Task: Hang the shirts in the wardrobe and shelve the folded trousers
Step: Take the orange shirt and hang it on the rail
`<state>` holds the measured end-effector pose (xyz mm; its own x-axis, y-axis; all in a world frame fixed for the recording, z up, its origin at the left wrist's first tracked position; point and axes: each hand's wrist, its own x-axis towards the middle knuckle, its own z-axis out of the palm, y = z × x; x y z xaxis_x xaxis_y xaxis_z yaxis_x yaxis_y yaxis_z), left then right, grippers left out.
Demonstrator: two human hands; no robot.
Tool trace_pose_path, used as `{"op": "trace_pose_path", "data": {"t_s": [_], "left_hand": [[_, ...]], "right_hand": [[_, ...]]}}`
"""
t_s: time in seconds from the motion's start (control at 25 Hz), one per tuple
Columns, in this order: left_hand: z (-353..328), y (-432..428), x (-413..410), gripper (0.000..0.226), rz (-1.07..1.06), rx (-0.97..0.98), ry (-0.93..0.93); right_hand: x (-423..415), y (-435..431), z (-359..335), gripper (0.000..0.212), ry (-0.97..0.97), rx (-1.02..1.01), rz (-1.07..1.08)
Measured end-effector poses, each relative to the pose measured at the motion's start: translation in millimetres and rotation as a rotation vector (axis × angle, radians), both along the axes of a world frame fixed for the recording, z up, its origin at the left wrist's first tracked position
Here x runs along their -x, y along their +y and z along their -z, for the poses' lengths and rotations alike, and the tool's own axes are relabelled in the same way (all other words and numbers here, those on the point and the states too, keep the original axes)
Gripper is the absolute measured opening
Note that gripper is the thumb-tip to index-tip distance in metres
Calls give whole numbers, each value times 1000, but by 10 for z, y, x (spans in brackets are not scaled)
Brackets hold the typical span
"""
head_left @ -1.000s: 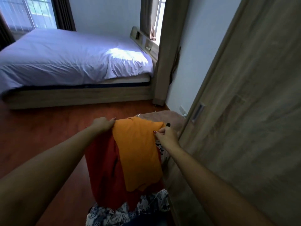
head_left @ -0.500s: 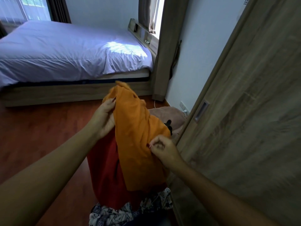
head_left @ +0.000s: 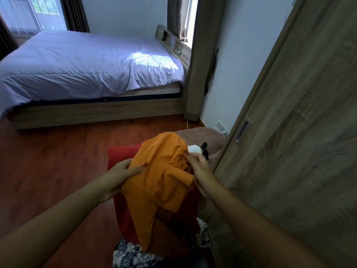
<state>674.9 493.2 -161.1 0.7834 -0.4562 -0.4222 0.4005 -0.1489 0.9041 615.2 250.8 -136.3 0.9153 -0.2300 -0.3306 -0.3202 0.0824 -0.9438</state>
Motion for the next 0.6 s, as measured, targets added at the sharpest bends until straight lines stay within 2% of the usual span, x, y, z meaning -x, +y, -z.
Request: {"op": "trace_pose_path", "data": {"t_s": [0.08, 0.24, 0.36, 0.4, 0.52, 0.6], "left_hand": [[-9, -79, 19, 57, 16, -109, -94], [-1, -166, -70, 42, -254, -277, -357], [7, -214, -73, 35, -294, -344, -436], [-29, -242, -46, 39, -256, -291, -382], [-363, -414, 92, 39, -141, 44, -70], [-606, -595, 245, 32, -79, 190, -24]], "right_hand": [[-18, 108, 52, 46, 12, 43, -43], [-86, 68, -25, 20, -8, 141, 54], [-57, 12, -233, 26, -122, 189, -20], [-31, 18, -323, 29, -174, 204, -66], [88, -29, -524, 28, -275, 206, -149], [234, -155, -607, 21, -289, 213, -128]]}}
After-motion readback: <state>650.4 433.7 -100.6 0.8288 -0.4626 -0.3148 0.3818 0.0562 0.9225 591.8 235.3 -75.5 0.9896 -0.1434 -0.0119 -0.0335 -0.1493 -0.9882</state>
